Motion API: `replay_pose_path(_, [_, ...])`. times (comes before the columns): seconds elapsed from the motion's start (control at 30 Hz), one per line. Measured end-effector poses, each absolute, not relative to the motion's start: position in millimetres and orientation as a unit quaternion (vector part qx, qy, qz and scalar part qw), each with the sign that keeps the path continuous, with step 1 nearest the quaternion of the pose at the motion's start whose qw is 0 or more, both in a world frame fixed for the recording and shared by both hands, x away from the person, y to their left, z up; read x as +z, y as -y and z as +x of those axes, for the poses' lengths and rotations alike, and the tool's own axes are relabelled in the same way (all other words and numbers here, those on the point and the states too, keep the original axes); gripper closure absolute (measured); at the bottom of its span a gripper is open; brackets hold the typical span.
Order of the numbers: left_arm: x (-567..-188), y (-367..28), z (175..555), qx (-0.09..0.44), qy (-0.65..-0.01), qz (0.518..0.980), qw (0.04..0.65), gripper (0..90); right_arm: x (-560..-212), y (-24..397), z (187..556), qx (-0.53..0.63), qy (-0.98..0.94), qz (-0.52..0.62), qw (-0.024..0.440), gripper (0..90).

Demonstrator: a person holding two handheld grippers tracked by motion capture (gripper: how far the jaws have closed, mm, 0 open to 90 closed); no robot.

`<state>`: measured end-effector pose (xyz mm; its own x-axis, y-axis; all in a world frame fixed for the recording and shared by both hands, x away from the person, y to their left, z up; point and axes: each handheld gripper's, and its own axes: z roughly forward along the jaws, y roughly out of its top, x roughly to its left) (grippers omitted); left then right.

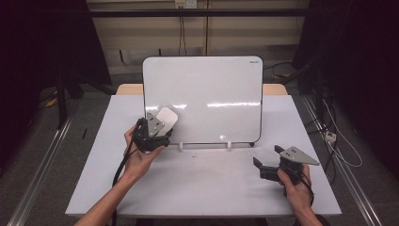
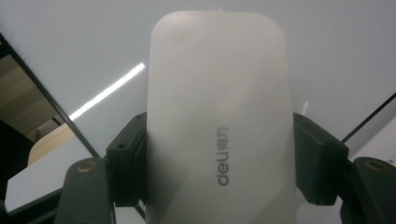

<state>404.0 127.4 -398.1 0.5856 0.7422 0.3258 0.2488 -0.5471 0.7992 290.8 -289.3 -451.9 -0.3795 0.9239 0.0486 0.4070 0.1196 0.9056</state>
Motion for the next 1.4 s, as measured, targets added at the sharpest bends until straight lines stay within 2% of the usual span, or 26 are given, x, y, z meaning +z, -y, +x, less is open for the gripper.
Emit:
replay_pose_path(0.5, [-418,-118,417,0.37,-0.288,0.821,0.325,30.6,-451,289,289,0.453,-0.692,0.483,0.287,5.8])
replay_pose_path(0.7, [-417,-120,416,0.365,-0.287,0.821,0.332,29.6,-451,287,290,0.452,-0.693,0.483,0.287,5.8])
replay_pose_path(1.1, [-411,-129,418,0.326,-0.312,0.815,0.363,7.1,-452,286,294,0.449,-0.693,0.487,0.285,5.8])
replay_pose_path(1.4, [-397,-140,411,0.283,-0.332,0.803,0.406,5.0,-452,288,290,0.451,-0.692,0.486,0.285,5.6])
